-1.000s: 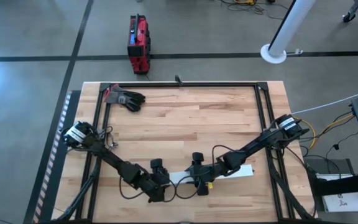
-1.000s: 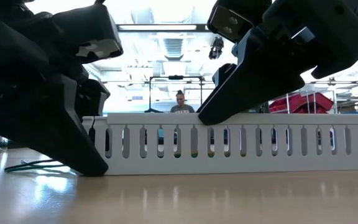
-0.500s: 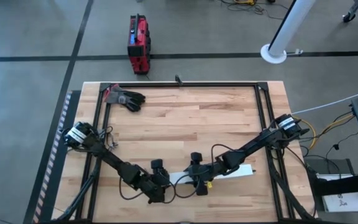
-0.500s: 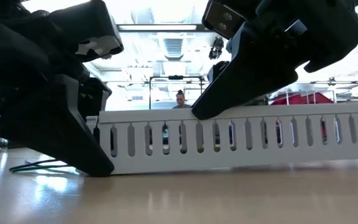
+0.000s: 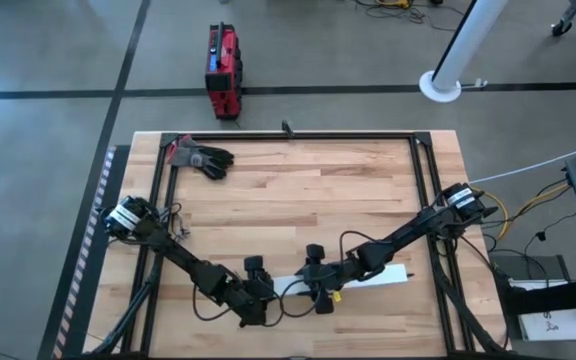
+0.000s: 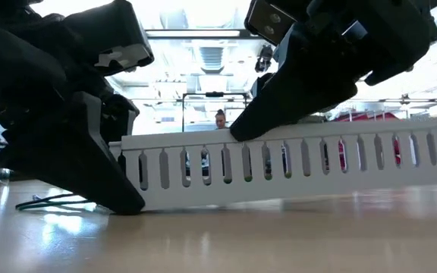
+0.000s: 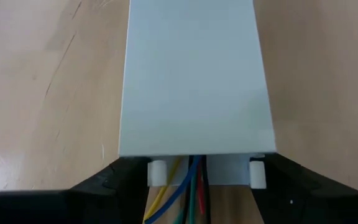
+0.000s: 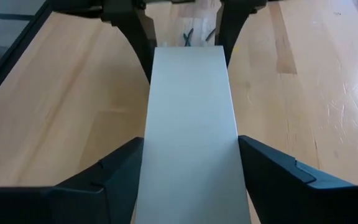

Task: Ziptie cables
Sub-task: Close the white cable duct cover

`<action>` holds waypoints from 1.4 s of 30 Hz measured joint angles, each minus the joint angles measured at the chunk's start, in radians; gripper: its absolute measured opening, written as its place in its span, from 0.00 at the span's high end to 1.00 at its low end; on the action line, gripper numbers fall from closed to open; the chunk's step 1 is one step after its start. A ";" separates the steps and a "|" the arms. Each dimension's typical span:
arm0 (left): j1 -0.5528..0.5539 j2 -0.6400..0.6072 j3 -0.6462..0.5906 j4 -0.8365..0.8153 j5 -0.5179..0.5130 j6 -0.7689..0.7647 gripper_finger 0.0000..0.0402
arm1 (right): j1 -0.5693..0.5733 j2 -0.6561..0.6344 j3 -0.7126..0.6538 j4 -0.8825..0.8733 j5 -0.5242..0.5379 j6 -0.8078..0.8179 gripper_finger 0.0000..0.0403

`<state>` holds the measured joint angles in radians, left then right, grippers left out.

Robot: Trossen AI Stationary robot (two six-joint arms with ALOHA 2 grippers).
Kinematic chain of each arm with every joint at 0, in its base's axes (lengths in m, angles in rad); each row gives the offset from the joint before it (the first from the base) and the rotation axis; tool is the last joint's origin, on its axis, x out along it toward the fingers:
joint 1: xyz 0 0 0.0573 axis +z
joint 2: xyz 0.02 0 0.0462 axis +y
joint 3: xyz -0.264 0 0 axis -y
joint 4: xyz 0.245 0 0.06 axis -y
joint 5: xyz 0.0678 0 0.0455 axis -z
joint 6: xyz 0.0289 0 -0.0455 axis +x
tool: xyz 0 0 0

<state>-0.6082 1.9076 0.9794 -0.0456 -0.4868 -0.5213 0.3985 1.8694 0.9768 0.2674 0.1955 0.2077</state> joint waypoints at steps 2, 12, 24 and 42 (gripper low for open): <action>0.001 0.000 0.000 0.000 -0.006 0.001 0.47 | -0.001 0.000 0.000 0.006 0.004 -0.002 0.41; 0.007 0.003 0.003 0.019 -0.030 0.025 0.47 | -0.023 -0.004 0.006 0.029 0.026 -0.008 0.50; 0.006 0.003 0.003 0.017 -0.027 0.007 0.45 | -0.028 -0.003 0.026 0.006 0.011 0.000 0.57; 0.006 0.002 0.002 0.016 -0.026 0.004 0.46 | -0.019 0.123 0.062 0.098 -0.058 0.106 0.21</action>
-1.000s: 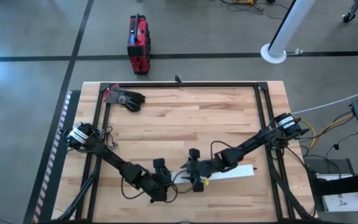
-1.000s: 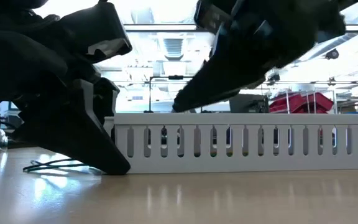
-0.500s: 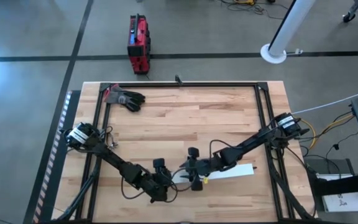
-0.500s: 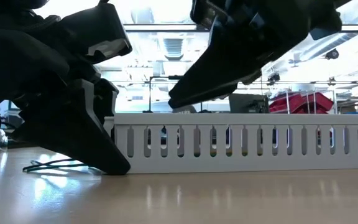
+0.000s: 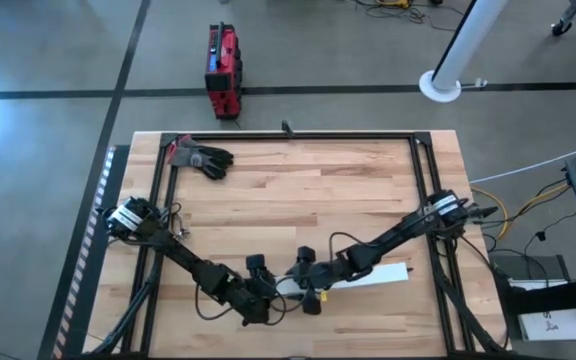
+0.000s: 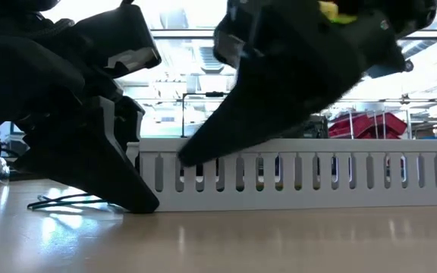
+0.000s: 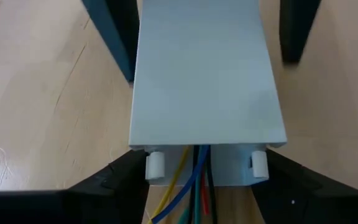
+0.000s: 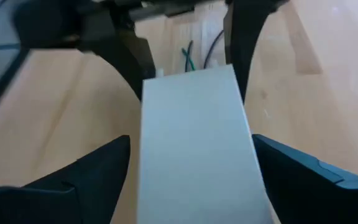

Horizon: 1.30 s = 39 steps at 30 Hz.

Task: Ziptie cables
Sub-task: Close the white cable duct cover

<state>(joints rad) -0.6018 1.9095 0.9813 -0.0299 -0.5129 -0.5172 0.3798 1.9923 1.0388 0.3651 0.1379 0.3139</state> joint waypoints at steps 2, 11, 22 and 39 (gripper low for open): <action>0.000 0.000 0.000 0.000 0.001 -0.004 0.46 | -0.001 0.033 0.023 0.006 0.001 -0.016 0.21; 0.000 -0.001 0.000 0.000 0.002 -0.001 0.44 | -0.003 0.091 0.184 -0.192 -0.048 -0.117 0.28; 0.000 -0.001 0.000 0.003 0.003 -0.010 0.44 | 0.003 0.084 0.302 -0.413 -0.051 -0.168 0.37; 0.000 -0.001 0.000 0.001 0.001 -0.007 0.45 | 0.008 0.080 0.300 -0.383 -0.003 -0.128 0.45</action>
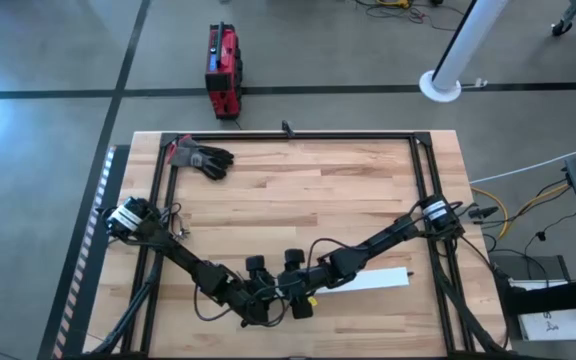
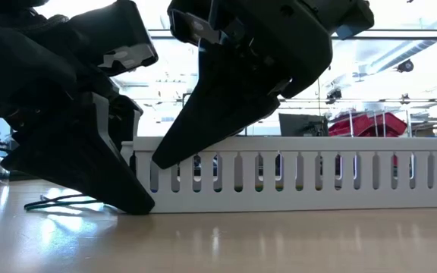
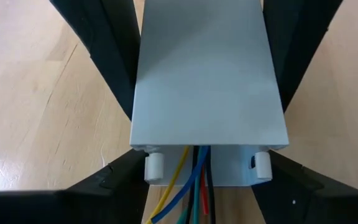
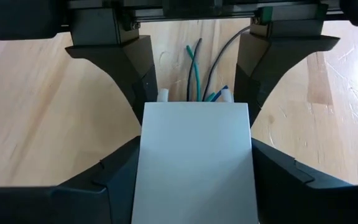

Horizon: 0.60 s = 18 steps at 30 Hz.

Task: Ziptie cables
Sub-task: Close the white cable duct cover

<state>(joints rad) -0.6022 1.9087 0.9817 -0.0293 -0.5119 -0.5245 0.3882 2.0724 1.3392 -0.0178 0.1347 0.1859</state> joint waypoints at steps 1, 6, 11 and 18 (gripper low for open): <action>0.000 0.000 0.000 0.002 -0.002 0.000 0.46 | 0.000 0.000 0.000 0.001 0.001 -0.002 0.45; 0.000 0.000 -0.001 0.008 -0.005 0.004 0.47 | -0.004 0.000 -0.001 0.009 -0.006 -0.018 0.43; 0.000 0.000 -0.002 0.015 -0.017 0.011 0.45 | -0.007 0.007 -0.001 0.030 -0.018 -0.028 0.44; 0.000 0.000 -0.003 0.022 -0.022 0.020 0.46 | -0.028 0.022 0.001 0.053 -0.017 0.020 0.43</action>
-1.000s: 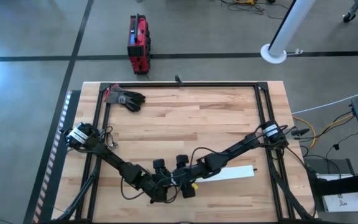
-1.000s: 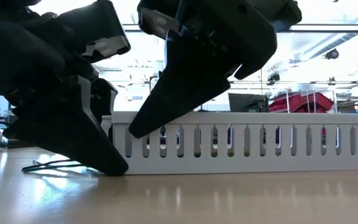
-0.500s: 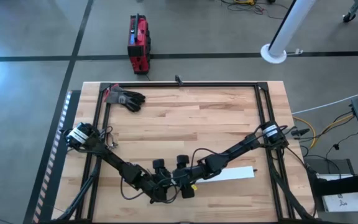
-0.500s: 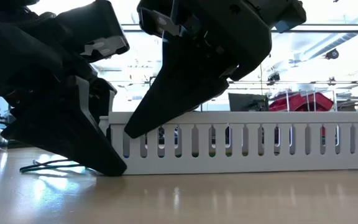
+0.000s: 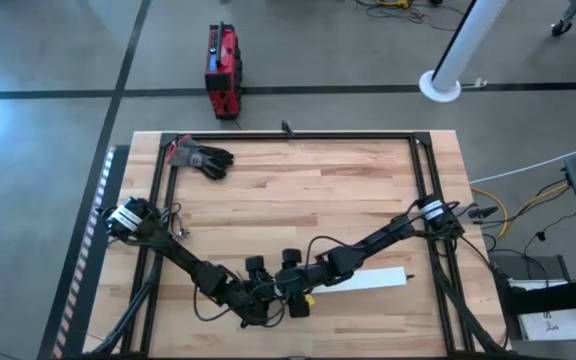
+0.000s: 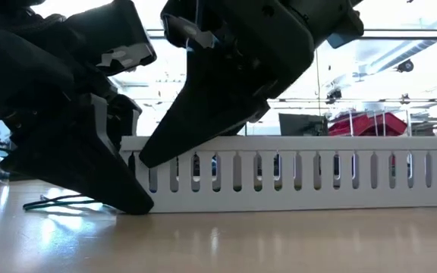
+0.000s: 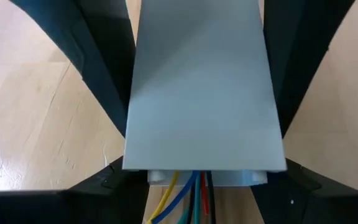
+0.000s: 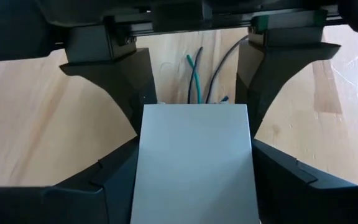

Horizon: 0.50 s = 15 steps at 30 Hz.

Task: Ziptie cables
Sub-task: Close the white cable duct cover

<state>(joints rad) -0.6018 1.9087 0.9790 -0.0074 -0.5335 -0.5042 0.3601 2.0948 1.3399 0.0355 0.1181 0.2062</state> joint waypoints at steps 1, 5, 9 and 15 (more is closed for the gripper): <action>0.000 0.000 0.000 0.001 0.000 -0.001 0.46 | -0.001 0.001 0.000 0.000 -0.012 -0.008 0.42; 0.000 0.000 0.000 0.003 0.000 -0.001 0.44 | -0.002 0.012 0.008 0.004 -0.025 0.000 0.42; 0.000 0.000 0.000 0.003 -0.001 -0.004 0.46 | -0.003 0.013 0.008 0.004 -0.020 0.006 0.44; 0.001 0.000 0.000 0.004 -0.002 -0.005 0.45 | -0.006 0.014 0.007 0.003 -0.021 0.015 0.42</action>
<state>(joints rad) -0.6012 1.9087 0.9787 -0.0034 -0.5350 -0.5095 0.3542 2.1090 1.3472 0.0382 0.0971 0.2209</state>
